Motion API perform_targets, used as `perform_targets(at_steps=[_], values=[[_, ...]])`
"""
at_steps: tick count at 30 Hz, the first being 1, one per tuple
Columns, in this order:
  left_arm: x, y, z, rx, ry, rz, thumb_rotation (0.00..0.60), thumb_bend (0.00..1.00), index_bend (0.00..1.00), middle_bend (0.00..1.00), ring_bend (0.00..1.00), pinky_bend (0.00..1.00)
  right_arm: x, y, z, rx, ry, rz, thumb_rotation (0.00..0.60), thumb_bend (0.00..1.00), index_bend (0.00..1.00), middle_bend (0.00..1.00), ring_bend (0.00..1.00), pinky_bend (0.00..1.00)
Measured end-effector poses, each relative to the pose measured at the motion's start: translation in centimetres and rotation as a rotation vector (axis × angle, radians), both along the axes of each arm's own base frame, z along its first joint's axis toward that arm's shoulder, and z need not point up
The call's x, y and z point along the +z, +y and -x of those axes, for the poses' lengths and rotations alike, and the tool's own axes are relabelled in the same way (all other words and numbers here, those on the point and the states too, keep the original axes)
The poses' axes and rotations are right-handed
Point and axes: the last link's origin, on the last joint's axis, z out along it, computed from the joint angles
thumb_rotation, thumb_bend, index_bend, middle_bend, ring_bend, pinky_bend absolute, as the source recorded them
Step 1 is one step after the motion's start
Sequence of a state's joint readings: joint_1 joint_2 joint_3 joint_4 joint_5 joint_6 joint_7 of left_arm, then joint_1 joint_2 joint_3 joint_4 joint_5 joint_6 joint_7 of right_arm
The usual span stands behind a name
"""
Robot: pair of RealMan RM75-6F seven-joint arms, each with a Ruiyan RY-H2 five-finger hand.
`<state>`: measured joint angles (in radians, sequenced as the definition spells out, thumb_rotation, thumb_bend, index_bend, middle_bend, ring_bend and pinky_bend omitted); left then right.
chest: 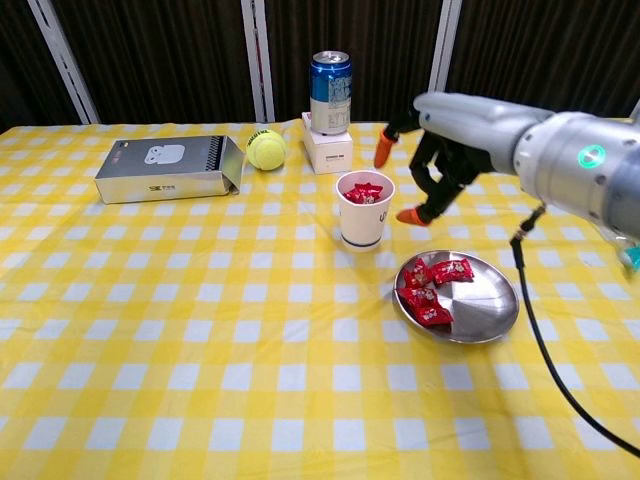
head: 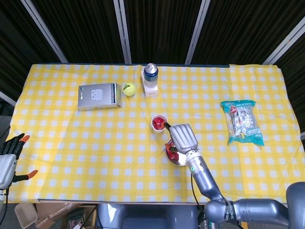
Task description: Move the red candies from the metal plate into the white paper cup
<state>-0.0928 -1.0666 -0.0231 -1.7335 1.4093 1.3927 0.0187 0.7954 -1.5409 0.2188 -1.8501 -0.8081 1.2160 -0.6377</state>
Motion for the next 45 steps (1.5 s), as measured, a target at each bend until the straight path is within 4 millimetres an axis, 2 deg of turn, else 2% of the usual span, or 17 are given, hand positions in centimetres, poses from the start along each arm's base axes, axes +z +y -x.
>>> perform_targets(at_steps=[6, 10, 20, 30, 45], values=[[0.0, -0.2, -0.1, -0.022, 0.017, -0.005, 0.600, 0.03, 0.00, 0.00, 0.00, 0.00, -1.4, 3.9, 3.9, -0.038, 0.089, -0.083, 0.600, 0.31, 0.37, 0.76, 0.90, 1.00], [0.0, -0.3, -0.1, -0.030, 0.024, -0.006, 0.600, 0.03, 0.00, 0.00, 0.00, 0.00, -2.3, 5.1, 5.0, -0.048, 0.088, -0.100, 0.600, 0.31, 0.37, 0.76, 0.90, 1.00], [0.0, -0.4, -0.1, -0.039, 0.030, -0.006, 0.600, 0.03, 0.00, 0.00, 0.00, 0.00, -3.5, 4.2, 5.4, -0.045, 0.060, -0.062, 0.600, 0.31, 0.37, 0.76, 0.90, 1.00], [-0.1, -0.4, 0.0, -0.034, 0.036, -0.005, 0.600, 0.03, 0.00, 0.00, 0.00, 0.00, -5.0, 3.6, 6.7, -0.067, 0.056, -0.096, 0.600, 0.31, 0.37, 0.76, 0.90, 1.00], [0.0, -0.3, 0.1, -0.028, 0.034, -0.004, 0.600, 0.03, 0.00, 0.00, 0.00, 0.00, -6.5, 2.6, 6.8, -0.090, 0.040, -0.111, 0.600, 0.31, 0.41, 0.76, 0.90, 1.00]])
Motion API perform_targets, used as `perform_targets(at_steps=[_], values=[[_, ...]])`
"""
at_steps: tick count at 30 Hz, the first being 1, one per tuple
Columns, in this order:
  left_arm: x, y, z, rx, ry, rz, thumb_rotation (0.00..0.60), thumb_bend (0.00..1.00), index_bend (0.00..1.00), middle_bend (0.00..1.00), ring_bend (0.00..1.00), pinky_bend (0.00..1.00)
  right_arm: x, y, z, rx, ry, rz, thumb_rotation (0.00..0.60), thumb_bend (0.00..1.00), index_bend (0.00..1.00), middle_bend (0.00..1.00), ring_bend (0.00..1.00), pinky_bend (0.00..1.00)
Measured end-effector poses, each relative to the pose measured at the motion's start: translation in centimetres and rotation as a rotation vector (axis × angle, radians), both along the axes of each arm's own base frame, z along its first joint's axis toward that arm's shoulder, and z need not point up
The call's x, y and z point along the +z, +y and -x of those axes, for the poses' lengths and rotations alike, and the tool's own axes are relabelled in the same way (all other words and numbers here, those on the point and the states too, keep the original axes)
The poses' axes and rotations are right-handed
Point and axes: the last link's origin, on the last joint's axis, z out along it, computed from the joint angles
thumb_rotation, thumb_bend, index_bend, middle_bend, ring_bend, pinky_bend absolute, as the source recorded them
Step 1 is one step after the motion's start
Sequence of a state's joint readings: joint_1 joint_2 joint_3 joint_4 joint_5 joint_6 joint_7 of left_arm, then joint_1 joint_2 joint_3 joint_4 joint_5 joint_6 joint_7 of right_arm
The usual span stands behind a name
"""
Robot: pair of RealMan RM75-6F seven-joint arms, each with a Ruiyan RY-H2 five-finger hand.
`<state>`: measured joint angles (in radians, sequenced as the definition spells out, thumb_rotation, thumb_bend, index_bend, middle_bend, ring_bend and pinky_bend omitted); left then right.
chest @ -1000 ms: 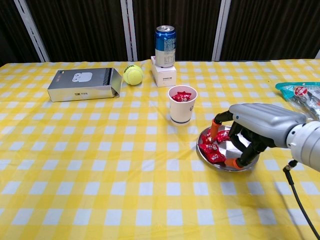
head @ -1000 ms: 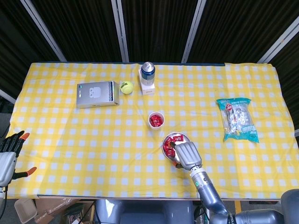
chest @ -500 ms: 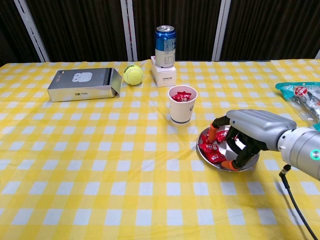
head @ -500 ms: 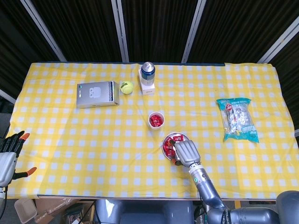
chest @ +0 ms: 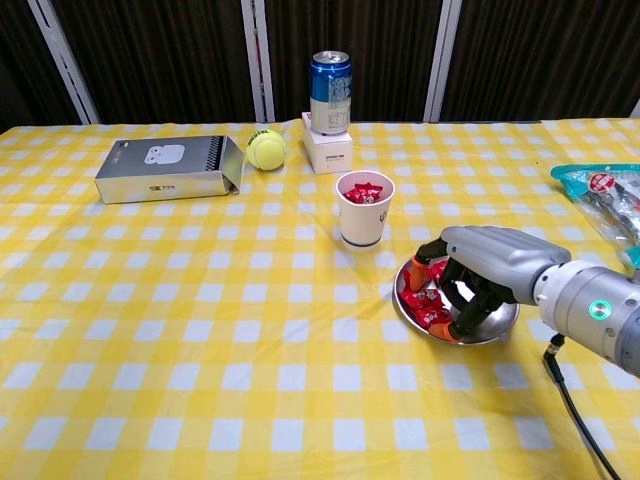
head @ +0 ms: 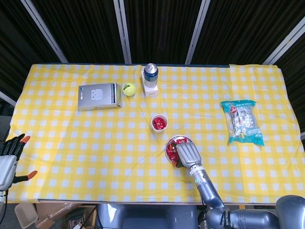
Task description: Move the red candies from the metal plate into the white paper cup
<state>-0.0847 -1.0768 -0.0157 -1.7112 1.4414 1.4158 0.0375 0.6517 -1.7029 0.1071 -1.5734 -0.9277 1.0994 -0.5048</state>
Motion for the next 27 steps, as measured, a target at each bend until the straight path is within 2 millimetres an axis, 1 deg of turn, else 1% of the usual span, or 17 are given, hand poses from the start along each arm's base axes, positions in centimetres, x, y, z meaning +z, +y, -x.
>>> perform_targets(at_steps=[5, 8, 9, 13, 16, 23, 27], values=[[0.0, 0.0, 0.0, 0.002, -0.001, 0.001, 0.600, 0.03, 0.00, 0.00, 0.00, 0.00, -0.3, -0.3, 0.0, -0.006, -0.002, 0.000, 0.600, 0.31, 0.41, 0.76, 0.90, 1.00], [0.0, 0.1, 0.0, 0.003, -0.002, 0.000, 0.600, 0.03, 0.00, 0.00, 0.00, 0.00, -0.4, -0.5, -0.1, -0.009, -0.007, 0.002, 0.600, 0.32, 0.44, 0.76, 0.90, 1.00], [0.0, 0.1, 0.0, 0.004, -0.002, 0.000, 0.600, 0.03, 0.00, 0.00, 0.00, 0.00, -0.4, -0.6, -0.1, -0.010, -0.007, 0.001, 0.600, 0.33, 0.45, 0.76, 0.90, 1.00], [0.0, 0.1, 0.1, 0.005, -0.001, -0.001, 0.600, 0.03, 0.00, 0.00, 0.00, 0.00, -0.6, -0.8, 0.0, -0.019, -0.009, 0.001, 0.600, 0.46, 0.54, 0.76, 0.90, 1.00], [0.0, 0.1, 0.1, 0.006, -0.002, 0.000, 0.600, 0.03, 0.00, 0.00, 0.00, 0.00, -0.7, -1.0, 0.1, -0.029, -0.016, 0.000, 0.600, 0.51, 0.57, 0.76, 0.90, 1.00], [0.0, 0.1, 0.1, 0.007, -0.005, 0.000, 0.600, 0.03, 0.00, 0.00, 0.00, 0.00, -0.5, -1.1, 0.1, -0.031, -0.026, 0.005, 0.600, 0.51, 0.57, 0.76, 0.90, 1.00], [0.1, 0.1, 0.1, 0.007, -0.006, 0.001, 0.600, 0.03, 0.00, 0.00, 0.00, 0.00, 0.0, -1.2, -0.2, -0.025, -0.036, 0.018, 0.600, 0.52, 0.57, 0.76, 0.90, 1.00]])
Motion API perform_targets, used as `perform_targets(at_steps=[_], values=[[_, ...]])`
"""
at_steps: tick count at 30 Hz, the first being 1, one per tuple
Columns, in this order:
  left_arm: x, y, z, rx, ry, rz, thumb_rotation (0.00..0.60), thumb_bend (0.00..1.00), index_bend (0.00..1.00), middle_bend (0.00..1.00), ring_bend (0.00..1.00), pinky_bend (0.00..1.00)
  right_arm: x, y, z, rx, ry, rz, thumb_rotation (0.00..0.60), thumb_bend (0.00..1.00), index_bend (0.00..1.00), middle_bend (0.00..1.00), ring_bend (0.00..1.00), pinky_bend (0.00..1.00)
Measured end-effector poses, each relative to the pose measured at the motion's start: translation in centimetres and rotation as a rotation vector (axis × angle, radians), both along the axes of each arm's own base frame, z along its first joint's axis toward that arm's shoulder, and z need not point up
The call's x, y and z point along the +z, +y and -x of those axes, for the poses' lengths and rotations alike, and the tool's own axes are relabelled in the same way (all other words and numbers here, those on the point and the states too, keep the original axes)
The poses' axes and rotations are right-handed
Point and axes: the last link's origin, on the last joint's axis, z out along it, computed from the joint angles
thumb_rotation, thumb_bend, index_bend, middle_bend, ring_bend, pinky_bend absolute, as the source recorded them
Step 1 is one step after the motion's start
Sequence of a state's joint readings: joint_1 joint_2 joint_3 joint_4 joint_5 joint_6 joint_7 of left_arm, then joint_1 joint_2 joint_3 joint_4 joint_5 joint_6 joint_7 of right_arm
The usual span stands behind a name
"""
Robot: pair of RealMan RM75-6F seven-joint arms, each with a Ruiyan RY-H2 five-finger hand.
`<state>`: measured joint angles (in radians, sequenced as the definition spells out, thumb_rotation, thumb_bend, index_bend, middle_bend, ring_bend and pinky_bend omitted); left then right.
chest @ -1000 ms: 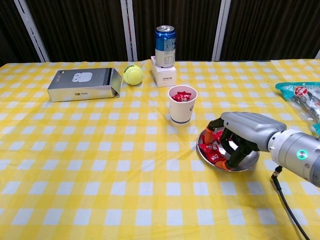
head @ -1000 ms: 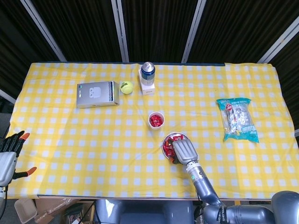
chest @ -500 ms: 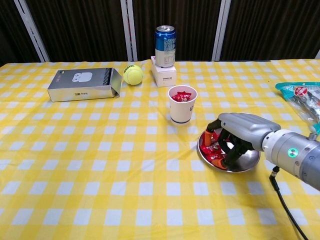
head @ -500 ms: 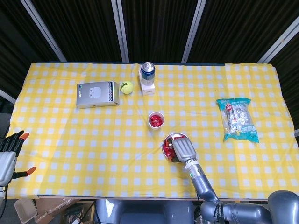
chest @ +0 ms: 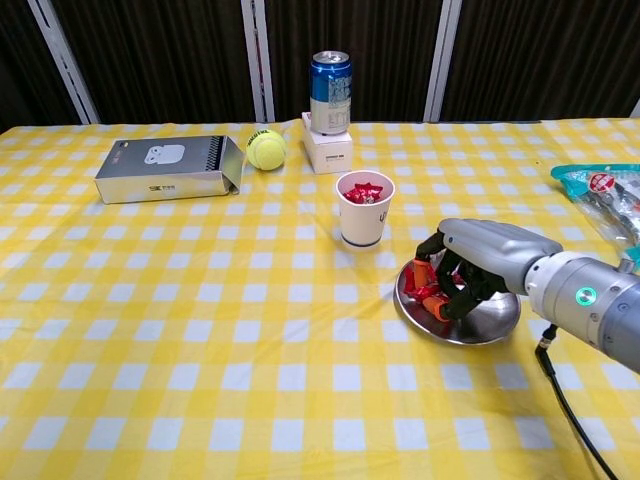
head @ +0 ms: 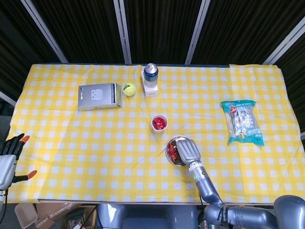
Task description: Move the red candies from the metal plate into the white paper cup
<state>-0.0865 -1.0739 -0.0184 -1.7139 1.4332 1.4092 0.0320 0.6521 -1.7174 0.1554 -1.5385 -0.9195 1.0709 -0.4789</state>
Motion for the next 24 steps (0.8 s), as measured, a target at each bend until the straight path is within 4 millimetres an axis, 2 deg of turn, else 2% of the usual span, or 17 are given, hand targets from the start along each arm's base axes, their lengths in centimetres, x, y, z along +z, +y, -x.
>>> perform_targets(at_steps=[14, 19, 24], values=[[0.0, -0.1, -0.1, -0.003, -0.005, 0.003, 0.600, 0.03, 0.00, 0.00, 0.00, 0.00, 3.8, -0.6, -2.6, 0.053, -0.049, 0.073, 0.600, 0.51, 0.57, 0.76, 0.90, 1.00], [-0.1, -0.1, -0.1, -0.001, -0.007, 0.004, 0.600, 0.03, 0.00, 0.00, 0.00, 0.00, 5.2, -1.5, -4.1, 0.070, -0.070, 0.107, 0.600, 0.51, 0.57, 0.76, 0.90, 1.00], [-0.1, 0.0, 0.0, 0.005, -0.009, 0.004, 0.600, 0.03, 0.00, 0.00, 0.00, 0.00, 5.7, -3.0, -5.9, 0.084, -0.096, 0.134, 0.600, 0.52, 0.57, 0.76, 0.90, 1.00]])
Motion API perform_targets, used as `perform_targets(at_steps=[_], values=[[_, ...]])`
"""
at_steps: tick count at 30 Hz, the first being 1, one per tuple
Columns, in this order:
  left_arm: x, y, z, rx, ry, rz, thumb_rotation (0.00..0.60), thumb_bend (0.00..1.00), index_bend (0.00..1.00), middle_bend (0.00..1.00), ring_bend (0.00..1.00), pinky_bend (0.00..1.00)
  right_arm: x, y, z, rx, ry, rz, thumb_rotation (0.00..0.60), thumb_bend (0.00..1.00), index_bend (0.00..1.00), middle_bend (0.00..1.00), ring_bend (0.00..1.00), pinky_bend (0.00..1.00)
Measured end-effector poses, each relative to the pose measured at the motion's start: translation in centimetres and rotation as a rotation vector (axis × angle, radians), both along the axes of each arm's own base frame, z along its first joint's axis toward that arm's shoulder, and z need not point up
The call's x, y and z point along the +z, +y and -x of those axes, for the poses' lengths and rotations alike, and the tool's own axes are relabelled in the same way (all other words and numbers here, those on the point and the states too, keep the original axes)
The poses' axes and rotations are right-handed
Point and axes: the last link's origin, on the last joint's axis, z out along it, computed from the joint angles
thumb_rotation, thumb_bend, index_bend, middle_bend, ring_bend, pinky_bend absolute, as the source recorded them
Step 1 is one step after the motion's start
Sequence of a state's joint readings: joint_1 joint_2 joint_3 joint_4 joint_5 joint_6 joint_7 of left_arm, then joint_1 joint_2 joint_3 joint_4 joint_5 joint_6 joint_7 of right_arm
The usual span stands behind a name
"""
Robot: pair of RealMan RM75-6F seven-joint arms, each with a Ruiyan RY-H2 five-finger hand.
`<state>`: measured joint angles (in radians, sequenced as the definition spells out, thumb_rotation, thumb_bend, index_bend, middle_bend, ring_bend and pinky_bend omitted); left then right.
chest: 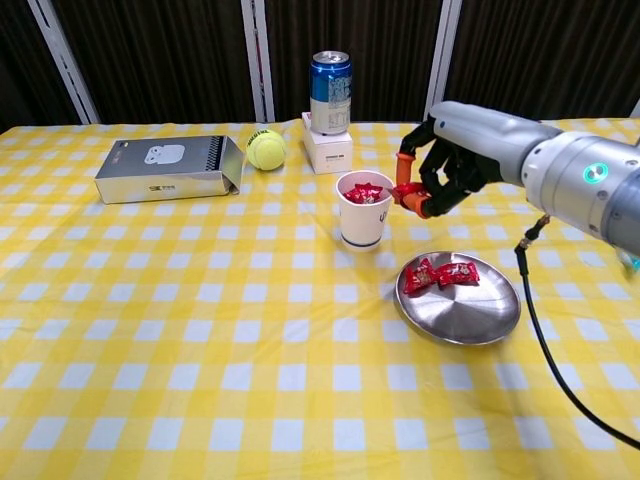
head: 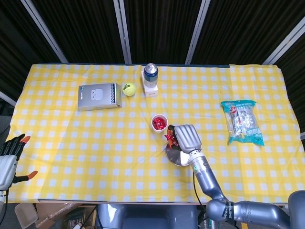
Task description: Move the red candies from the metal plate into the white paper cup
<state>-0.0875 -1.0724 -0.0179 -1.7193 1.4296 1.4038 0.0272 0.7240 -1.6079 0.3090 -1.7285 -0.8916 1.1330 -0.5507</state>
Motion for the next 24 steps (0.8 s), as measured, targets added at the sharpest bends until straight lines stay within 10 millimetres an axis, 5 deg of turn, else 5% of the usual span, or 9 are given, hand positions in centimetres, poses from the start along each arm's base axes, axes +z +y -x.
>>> perform_targets(at_steps=[11, 24], values=[[-0.1, 0.4, 0.1, 0.022, -0.011, 0.009, 0.600, 0.03, 0.00, 0.00, 0.00, 0.00, -1.5, -4.0, -2.6, 0.003, 0.008, 0.015, 0.600, 0.51, 0.57, 0.76, 0.90, 1.00], [-0.2, 0.5, 0.0, 0.033, -0.017, 0.015, 0.600, 0.03, 0.00, 0.00, 0.00, 0.00, -3.6, -5.5, -1.7, -0.034, 0.026, 0.001, 0.600, 0.52, 0.57, 0.76, 0.90, 1.00]])
